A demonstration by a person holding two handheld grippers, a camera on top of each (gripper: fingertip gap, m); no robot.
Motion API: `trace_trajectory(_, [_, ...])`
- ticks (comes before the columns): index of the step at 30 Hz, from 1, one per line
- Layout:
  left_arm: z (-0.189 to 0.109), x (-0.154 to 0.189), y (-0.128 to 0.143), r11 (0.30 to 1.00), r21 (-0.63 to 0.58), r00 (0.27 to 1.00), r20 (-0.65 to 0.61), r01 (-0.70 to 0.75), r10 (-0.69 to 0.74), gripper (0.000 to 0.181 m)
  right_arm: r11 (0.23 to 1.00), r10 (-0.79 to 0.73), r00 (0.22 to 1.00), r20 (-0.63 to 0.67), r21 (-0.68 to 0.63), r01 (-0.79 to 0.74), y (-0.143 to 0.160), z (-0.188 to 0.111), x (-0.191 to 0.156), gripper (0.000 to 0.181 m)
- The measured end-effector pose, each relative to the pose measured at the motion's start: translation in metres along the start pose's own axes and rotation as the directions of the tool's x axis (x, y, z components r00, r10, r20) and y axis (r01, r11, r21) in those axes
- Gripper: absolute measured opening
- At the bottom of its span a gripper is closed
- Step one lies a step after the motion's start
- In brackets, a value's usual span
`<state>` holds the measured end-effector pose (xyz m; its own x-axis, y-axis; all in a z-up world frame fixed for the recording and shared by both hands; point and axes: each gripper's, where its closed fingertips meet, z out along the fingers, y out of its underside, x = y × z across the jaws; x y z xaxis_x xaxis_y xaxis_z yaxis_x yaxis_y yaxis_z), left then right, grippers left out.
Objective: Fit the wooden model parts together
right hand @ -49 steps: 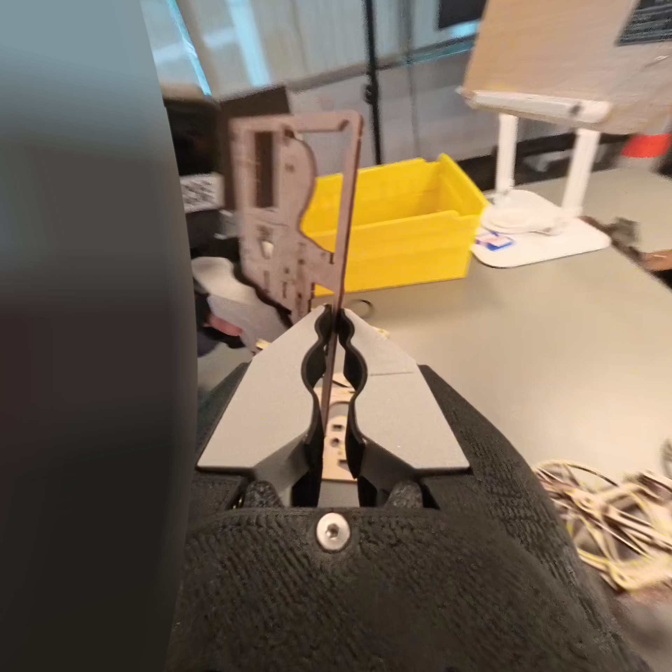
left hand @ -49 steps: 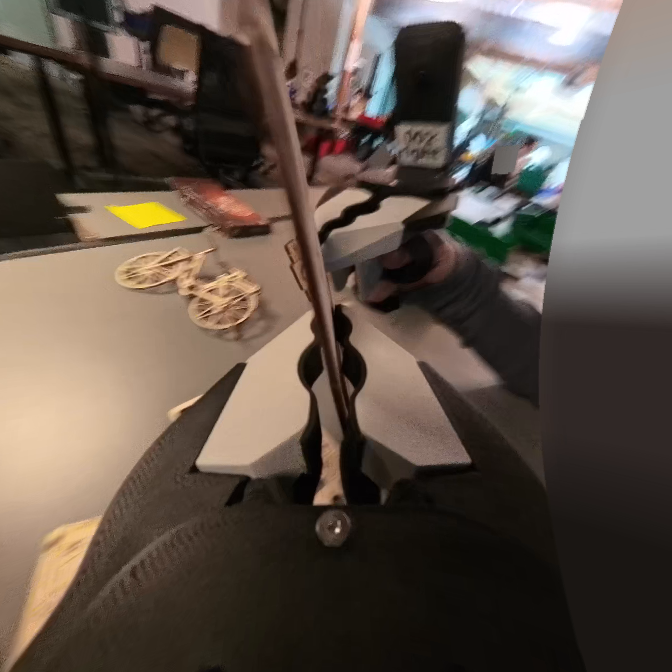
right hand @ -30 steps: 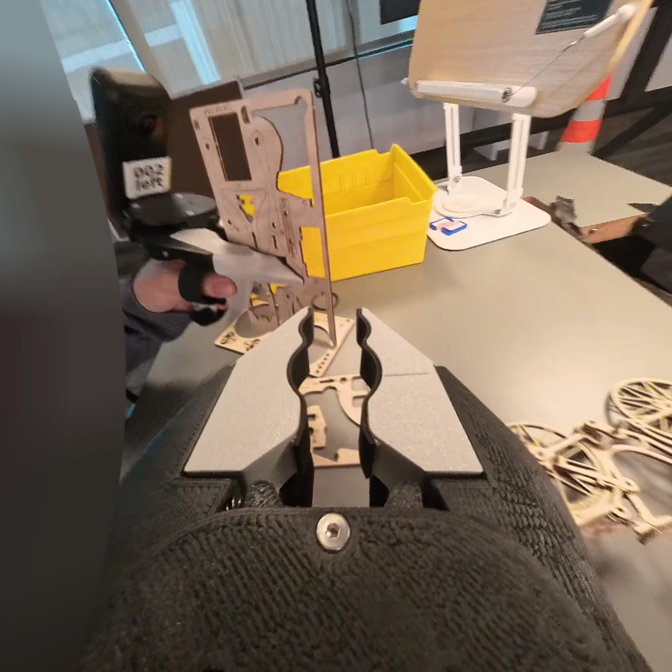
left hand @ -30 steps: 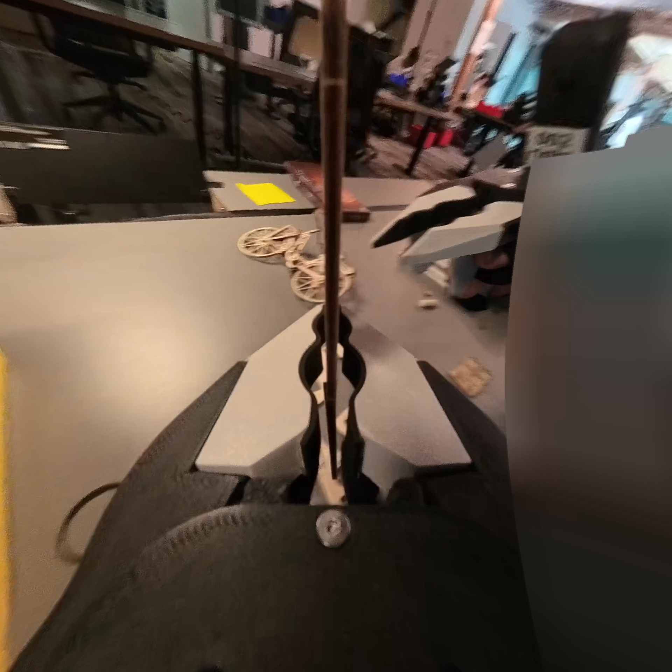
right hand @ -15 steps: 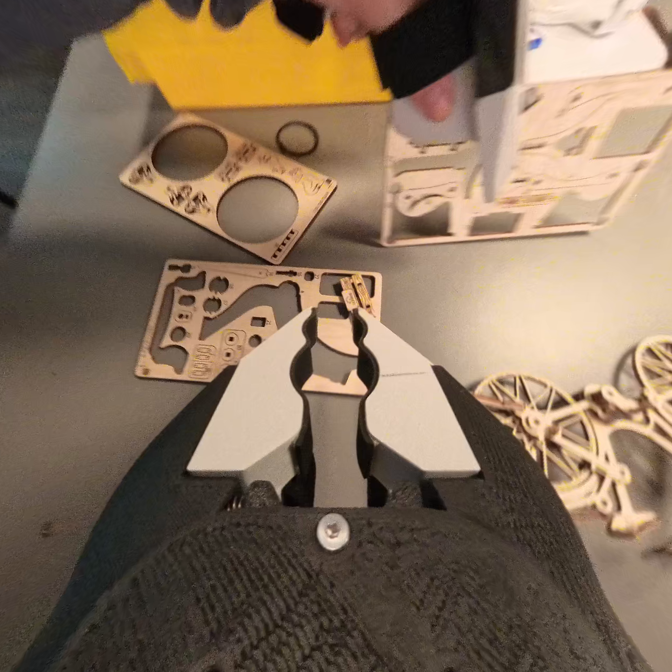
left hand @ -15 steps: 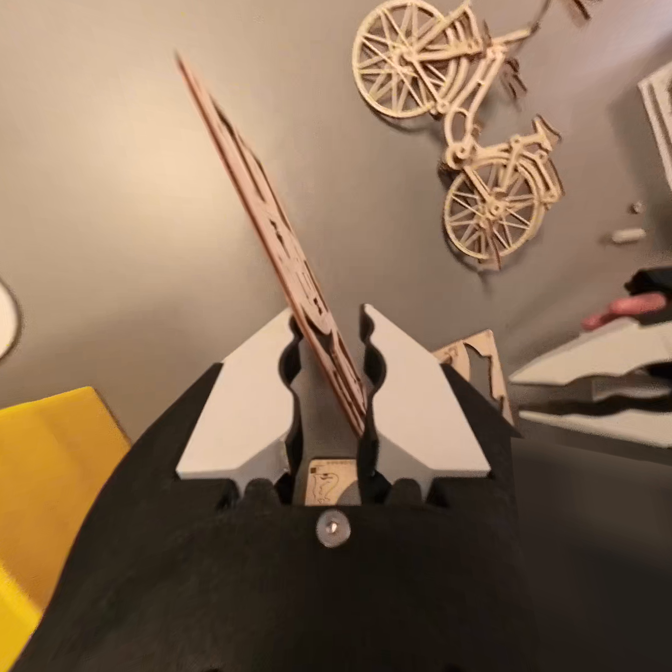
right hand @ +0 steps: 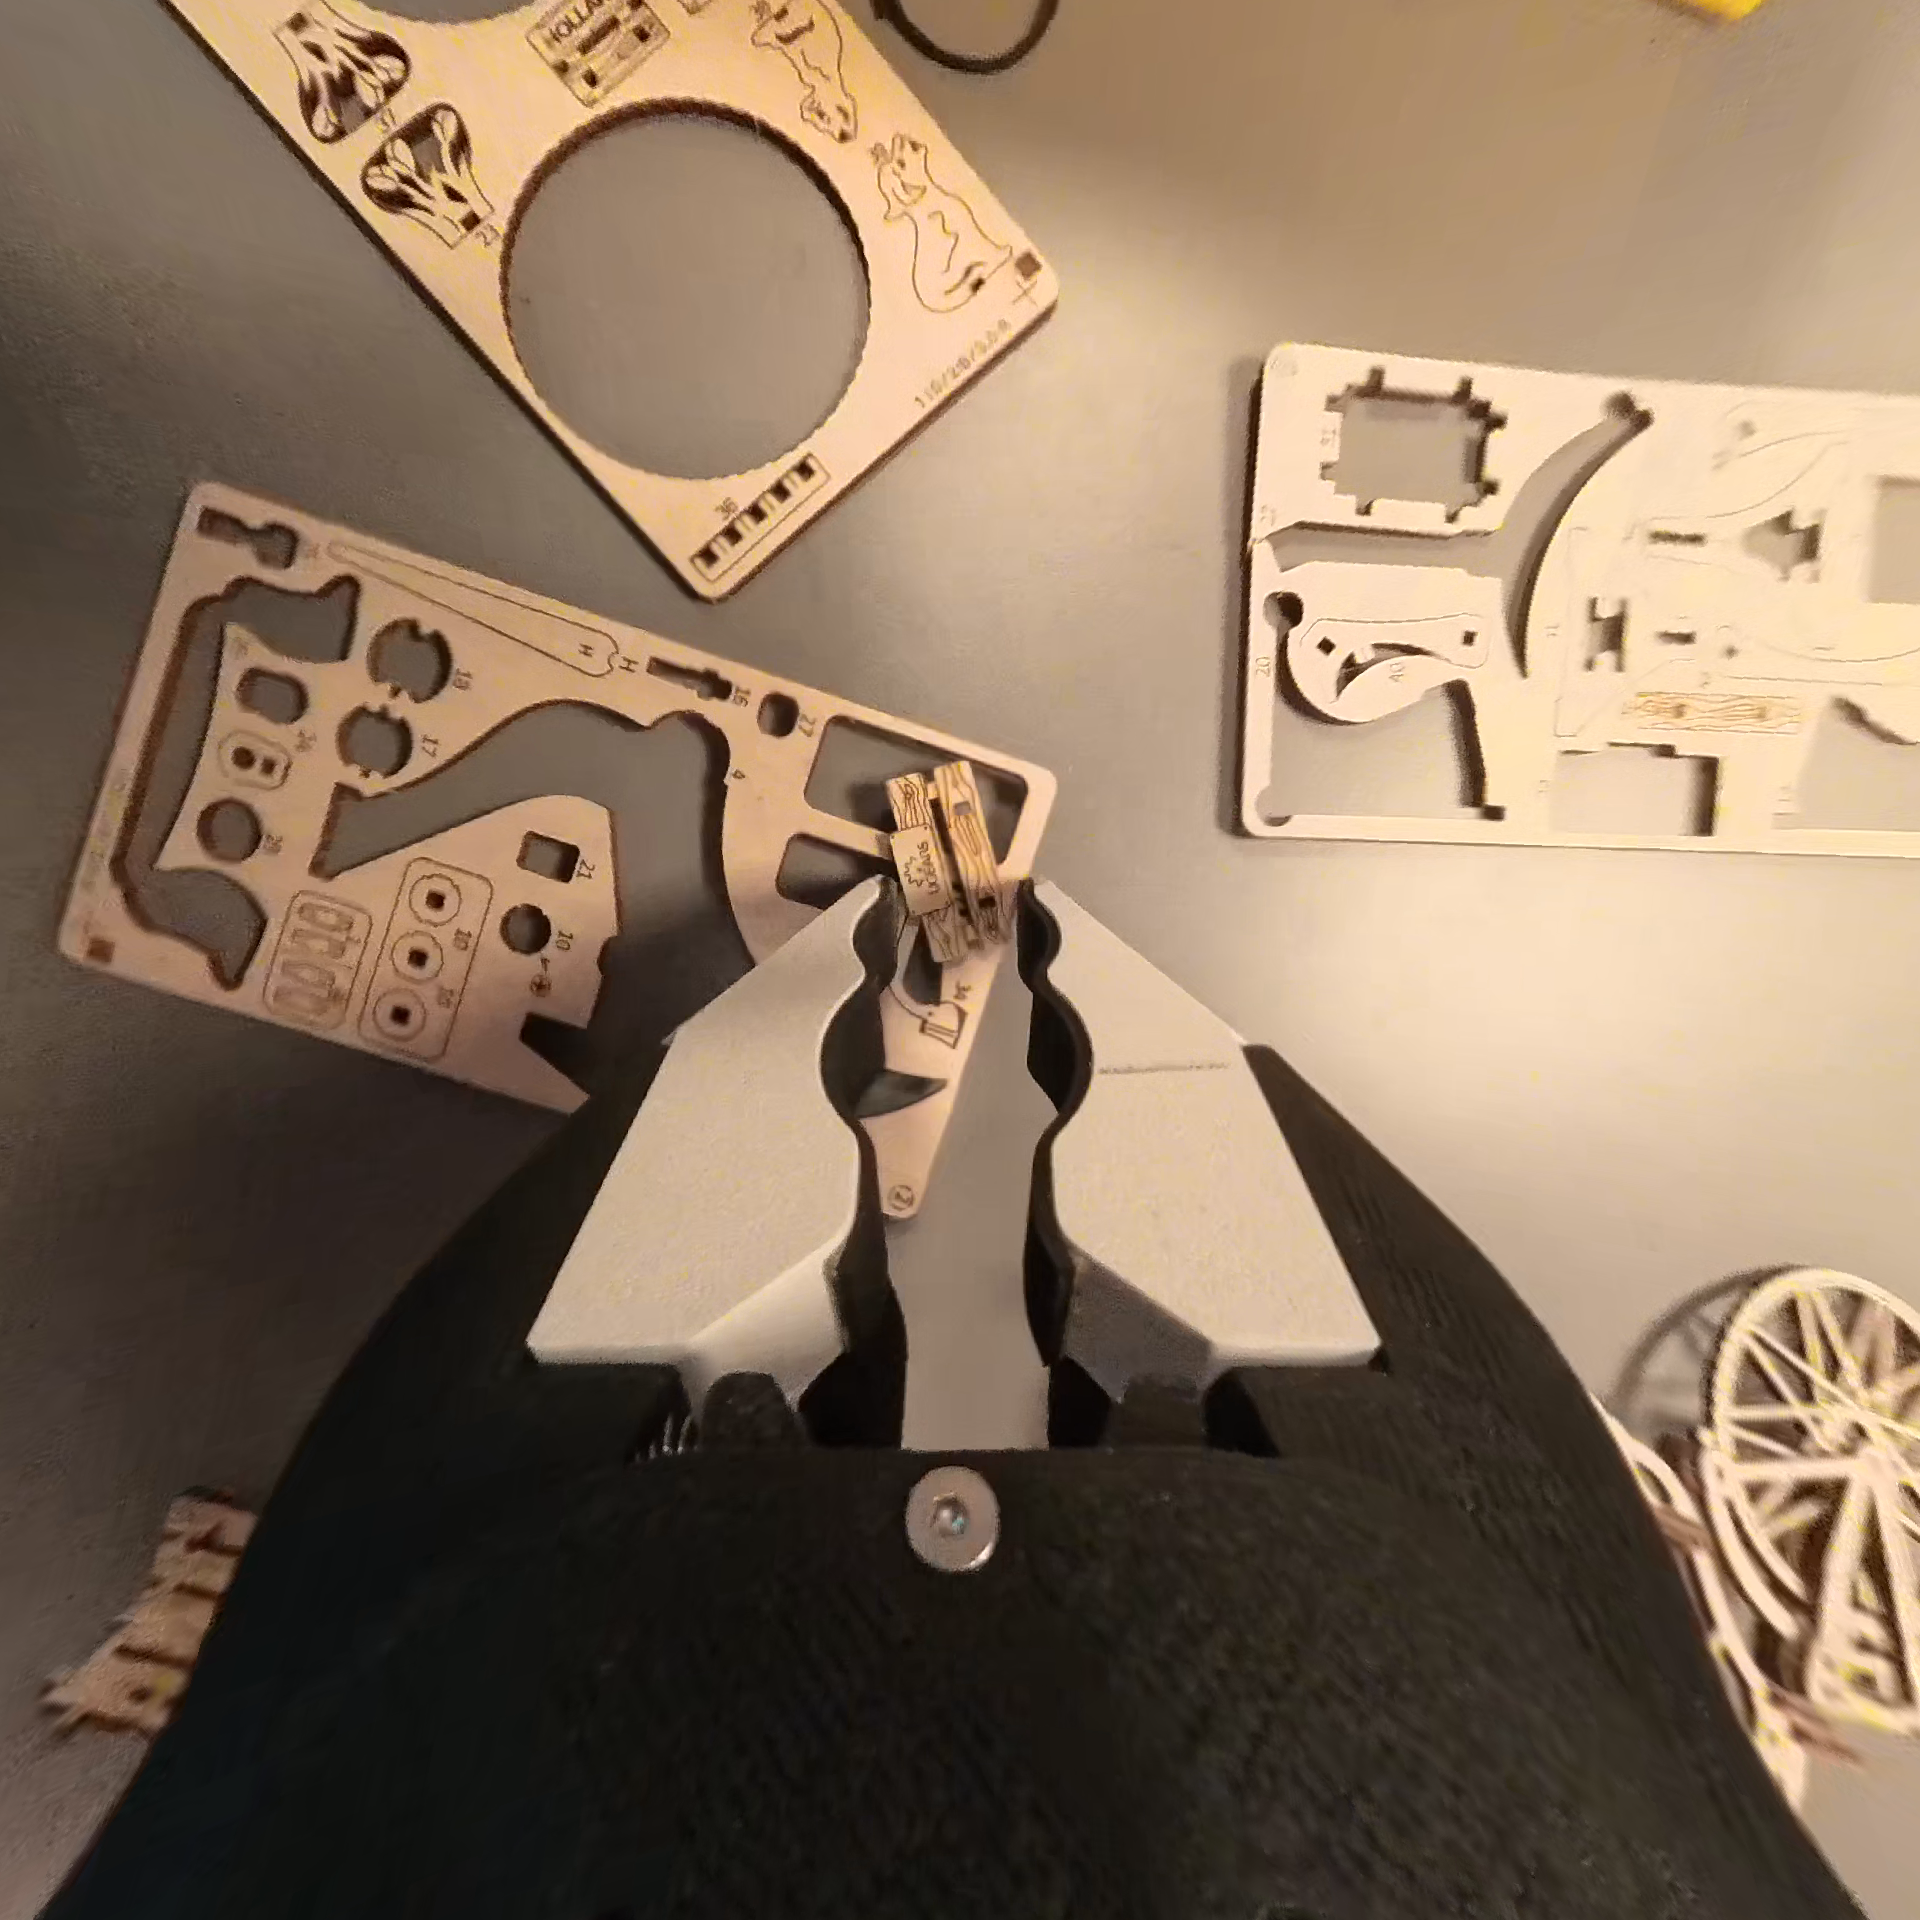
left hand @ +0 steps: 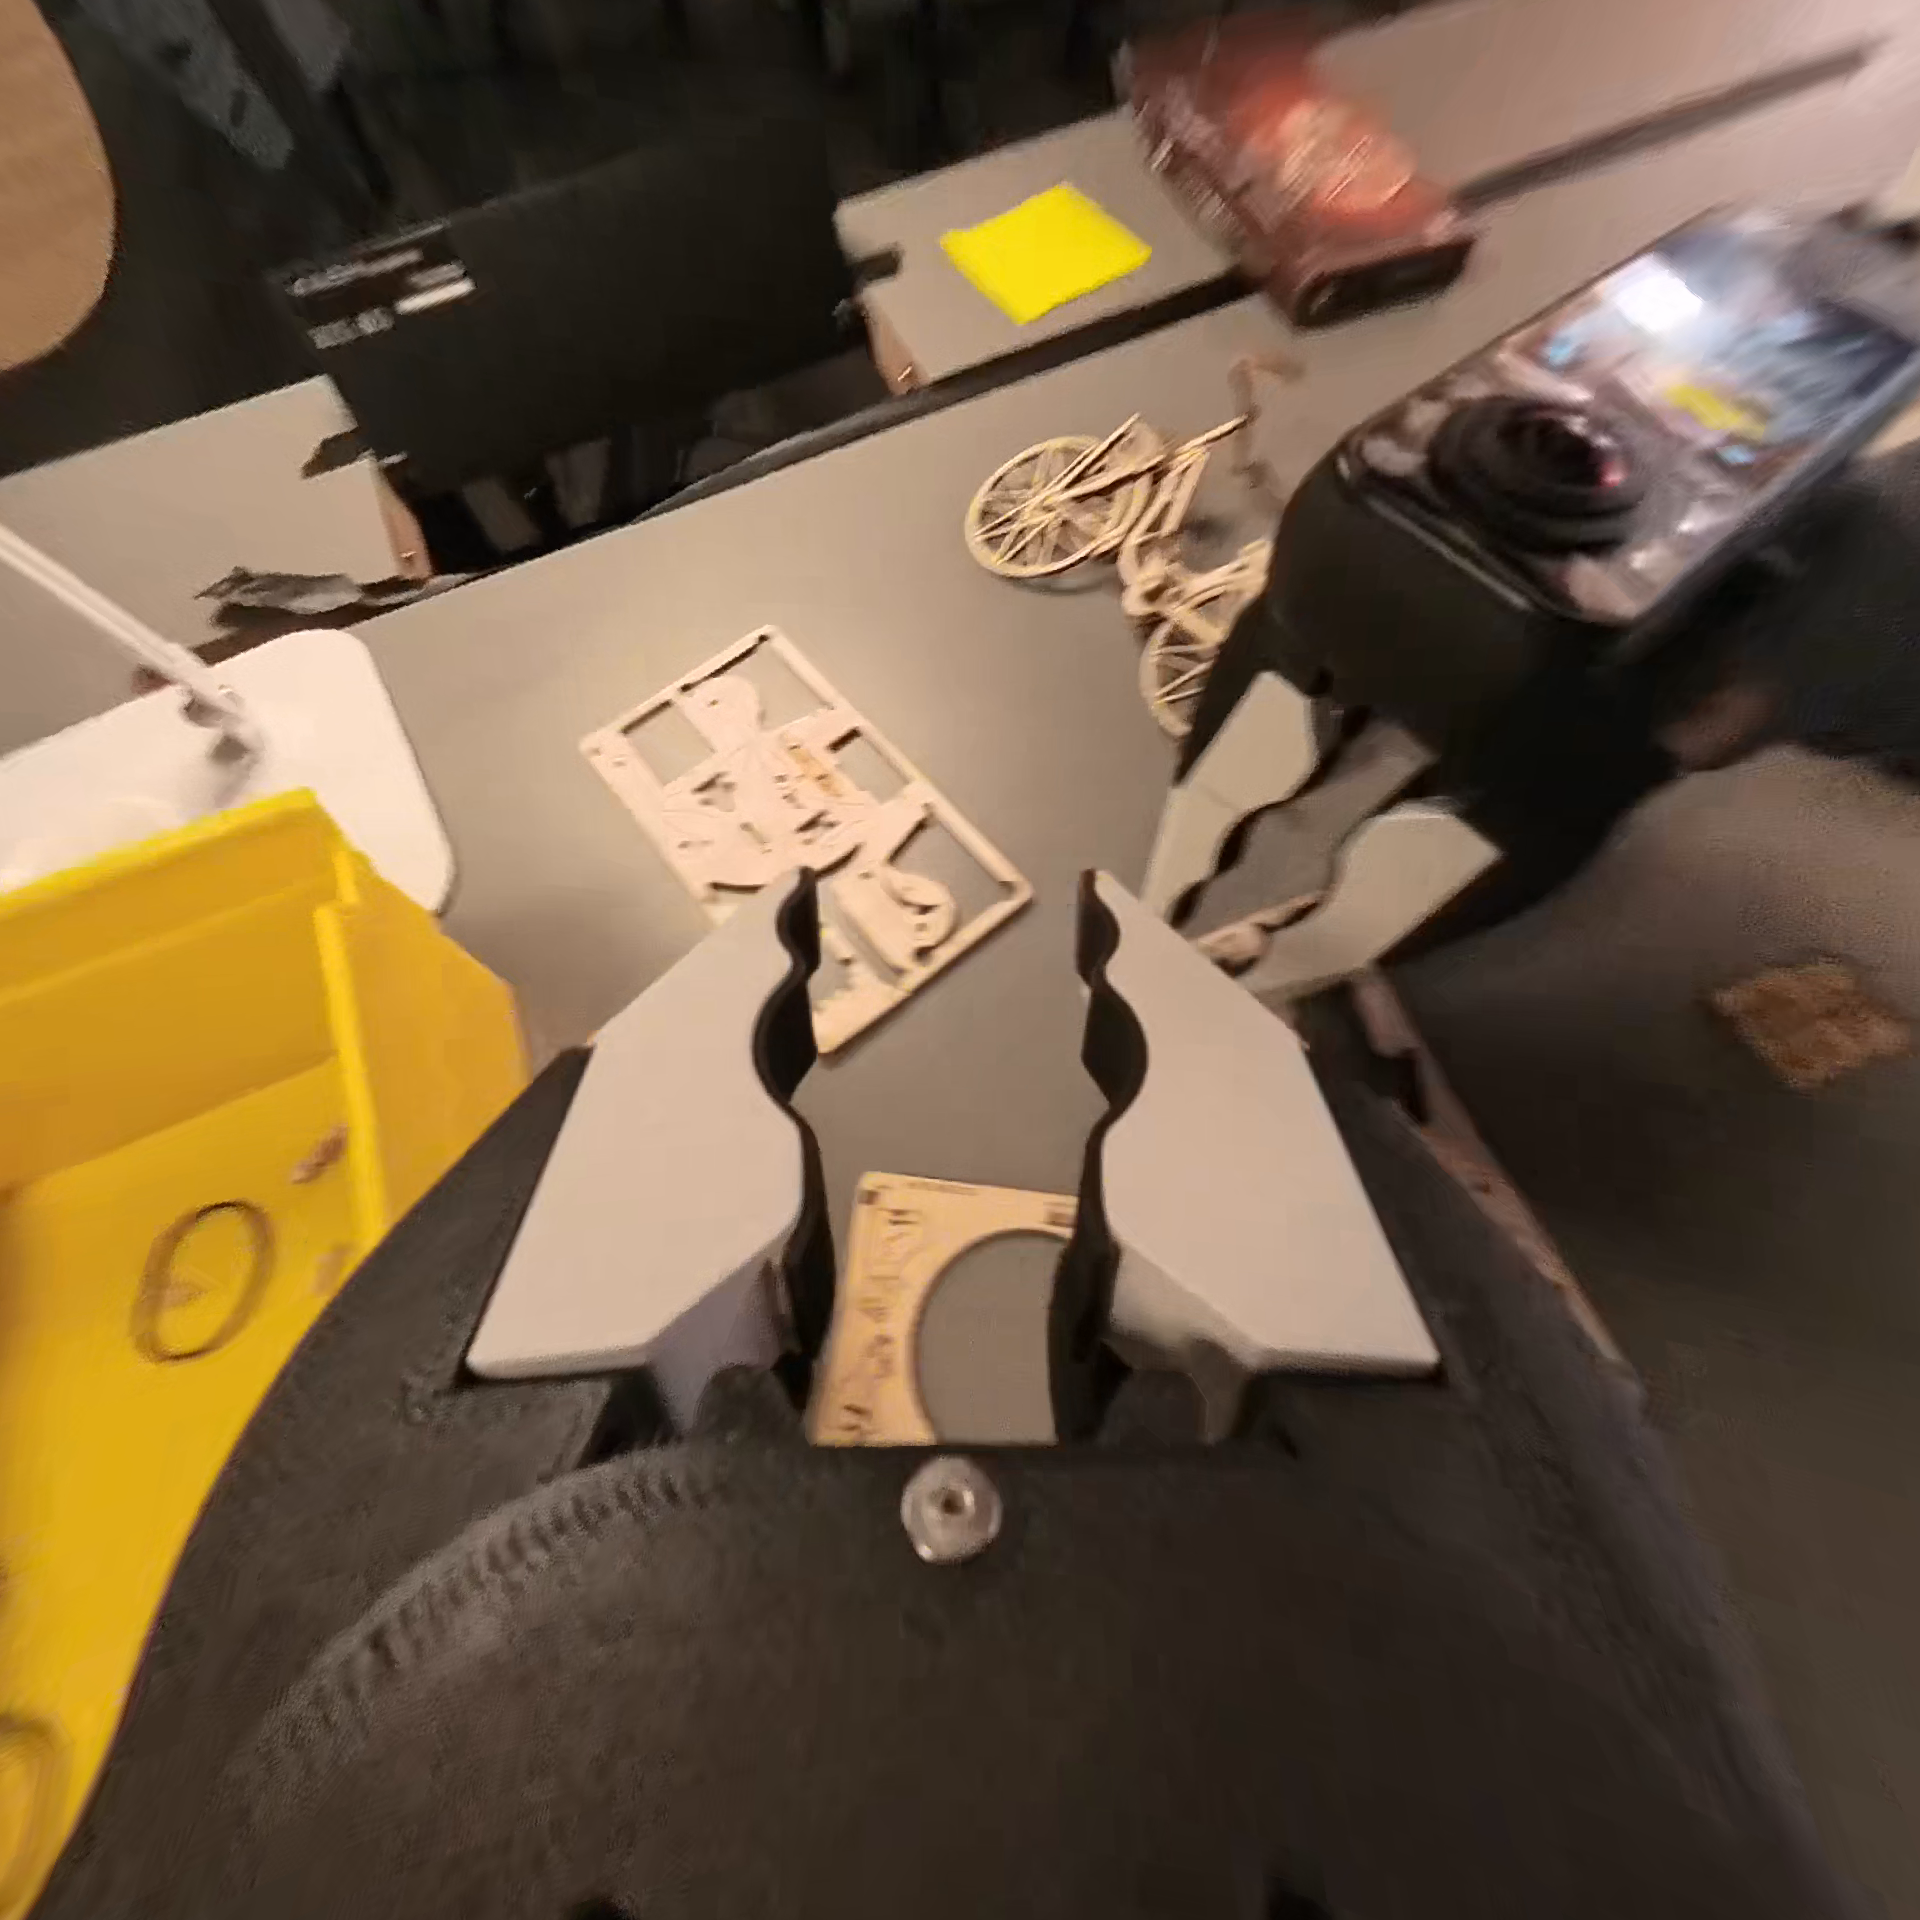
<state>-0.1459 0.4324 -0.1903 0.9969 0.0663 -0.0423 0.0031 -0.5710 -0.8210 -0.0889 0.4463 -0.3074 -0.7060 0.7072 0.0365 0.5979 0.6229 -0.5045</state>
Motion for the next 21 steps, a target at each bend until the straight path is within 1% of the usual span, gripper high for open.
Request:
trace_trajectory(2, [-0.012, 0.021, 0.004, 0.991, 0.1, 0.992, -0.097, 0.093, -0.084, 0.044, 0.996, -0.047, 0.994, -0.099, 0.066, 0.054, -0.005, -0.012, -0.001, 0.02])
trace_trajectory(4, [-0.02, 0.041, 0.009, 0.958, 0.185, 0.959, -0.219, 0.221, -0.179, 0.041, 0.978, -0.085, 0.966, -0.243, 0.165, 0.128, -0.014, -0.033, -0.003, 0.019])
trace_trajectory(6, [-0.018, 0.059, 0.015, 0.914, 0.208, 0.902, -0.341, 0.348, -0.266, 0.037, 0.954, -0.096, 0.922, -0.375, 0.23, 0.192, -0.02, -0.056, -0.009, 0.019])
trace_trajectory(8, [-0.005, 0.07, 0.025, 0.892, 0.183, 0.862, -0.394, 0.413, -0.319, 0.034, 0.941, -0.092, 0.885, -0.457, 0.252, 0.228, -0.019, -0.071, -0.016, 0.019])
trace_trajectory(10, [0.008, 0.081, 0.031, 0.874, 0.144, 0.817, -0.451, 0.463, -0.359, 0.031, 0.935, -0.07, 0.86, -0.506, 0.267, 0.233, -0.015, -0.079, -0.019, 0.016])
trace_trajectory(12, [0.019, 0.083, 0.036, 0.861, 0.137, 0.802, -0.459, 0.49, -0.383, 0.029, 0.931, -0.033, 0.842, -0.538, 0.29, 0.222, -0.013, -0.082, -0.017, 0.016])
trace_trajectory(14, [0.024, 0.079, 0.037, 0.843, 0.155, 0.797, -0.45, 0.514, -0.403, 0.028, 0.923, 0.008, 0.827, -0.562, 0.322, 0.21, -0.012, -0.082, -0.013, 0.016])
trace_trajectory(15, [0.023, 0.078, 0.035, 0.833, 0.17, 0.79, -0.459, 0.527, -0.406, 0.028, 0.916, 0.022, 0.821, -0.57, 0.34, 0.212, -0.013, -0.082, -0.012, 0.016])
trace_trajectory(16, [0.02, 0.081, 0.03, 0.821, 0.181, 0.77, -0.5, 0.541, -0.397, 0.028, 0.907, 0.031, 0.811, -0.585, 0.358, 0.223, -0.015, -0.083, -0.012, 0.016])
trace_trajectory(18, [0.012, 0.09, 0.019, 0.791, 0.168, 0.692, -0.611, 0.588, -0.385, 0.029, 0.878, 0.036, 0.784, -0.619, 0.394, 0.271, -0.022, -0.091, -0.015, 0.016])
trace_trajectory(19, [0.011, 0.094, 0.017, 0.784, 0.147, 0.66, -0.644, 0.603, -0.387, 0.028, 0.865, 0.035, 0.767, -0.641, 0.404, 0.298, -0.026, -0.096, -0.018, 0.016])
trace_trajectory(21, [0.01, 0.099, 0.011, 0.781, 0.144, 0.635, -0.678, 0.608, -0.37, 0.027, 0.847, 0.017, 0.734, -0.679, 0.4, 0.35, -0.031, -0.105, -0.025, 0.016])
